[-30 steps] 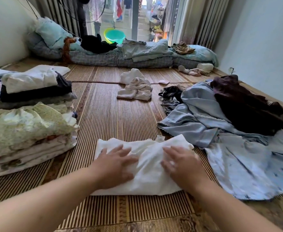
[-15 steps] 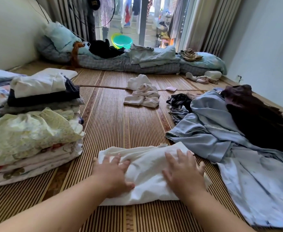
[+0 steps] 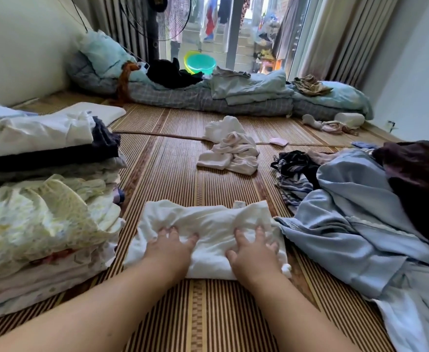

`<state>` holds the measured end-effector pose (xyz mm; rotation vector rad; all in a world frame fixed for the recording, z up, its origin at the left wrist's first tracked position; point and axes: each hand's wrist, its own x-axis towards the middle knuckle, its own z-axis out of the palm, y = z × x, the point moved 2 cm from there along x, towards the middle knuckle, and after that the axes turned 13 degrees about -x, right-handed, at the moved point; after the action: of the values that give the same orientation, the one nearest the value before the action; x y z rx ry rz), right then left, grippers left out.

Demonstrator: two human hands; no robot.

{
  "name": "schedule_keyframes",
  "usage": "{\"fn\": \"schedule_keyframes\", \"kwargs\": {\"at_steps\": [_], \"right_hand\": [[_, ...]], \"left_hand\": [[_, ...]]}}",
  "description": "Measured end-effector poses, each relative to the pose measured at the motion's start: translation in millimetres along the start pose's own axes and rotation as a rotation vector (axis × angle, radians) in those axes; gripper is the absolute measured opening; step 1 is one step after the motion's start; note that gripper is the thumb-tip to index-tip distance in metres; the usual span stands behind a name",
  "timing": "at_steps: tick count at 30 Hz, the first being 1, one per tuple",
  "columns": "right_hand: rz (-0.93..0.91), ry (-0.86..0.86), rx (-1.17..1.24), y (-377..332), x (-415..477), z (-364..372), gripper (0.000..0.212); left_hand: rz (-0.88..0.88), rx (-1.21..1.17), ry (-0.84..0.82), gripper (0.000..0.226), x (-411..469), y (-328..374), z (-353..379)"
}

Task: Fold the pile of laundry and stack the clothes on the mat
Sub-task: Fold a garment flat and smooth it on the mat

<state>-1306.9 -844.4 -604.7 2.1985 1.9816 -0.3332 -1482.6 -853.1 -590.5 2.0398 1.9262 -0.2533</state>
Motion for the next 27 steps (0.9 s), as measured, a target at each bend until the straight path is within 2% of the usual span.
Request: {"fn": "schedule_keyframes", "kwargs": {"at_steps": [5,12,13,16,18,19,21,23,25,27], "right_hand": [[-0.012,-0.012,0.002,-29.5,72.0,-14.4,0.058],[-0.109,-0.013,0.014,-51.7,153.0,-52.4,0.058],[-0.111,0.065,0.014,-51.0,162.2,-61.5,0.056],[0.001,0.479,0.146,-33.4,193.2,-102.5,0.046],[0.042,0.587,0.208,-12.7,223.7,-126.1,0.034],[0.022,0.566,0.182,-3.6,238.8,-133.9,0.03],[-0.054,0.411,-0.009,8.8,265.4,-137.4,0.034],[-0.102,0.258,-0.146,16.8,287.9,-129.4,0.041],[-0.074,0.157,-0.032,22.4,307.9,-119.4,0.04],[-0.035,0.183,-0.054,25.0,320.0,-110.2,0.035]], "left_hand": [[-0.058,-0.071,0.026,0.053,74.2,-18.0,-23.2],[-0.106,-0.032,0.015,0.054,145.5,-33.4,-58.9],[-0.093,-0.019,0.031,0.053,153.6,-32.8,-67.0],[-0.011,-0.043,0.2,0.038,176.1,-23.4,-98.3],[0.085,-0.145,0.316,0.039,193.9,-11.8,-113.0],[0.151,-0.198,0.316,0.044,203.9,-3.9,-115.4],[0.286,-0.255,0.263,0.058,224.7,14.2,-110.5],[0.328,-0.282,0.222,0.069,244.1,28.0,-99.4],[0.329,-0.284,0.222,0.074,259.6,34.4,-89.6],[0.329,-0.259,0.235,0.075,266.8,37.2,-82.3]]}}
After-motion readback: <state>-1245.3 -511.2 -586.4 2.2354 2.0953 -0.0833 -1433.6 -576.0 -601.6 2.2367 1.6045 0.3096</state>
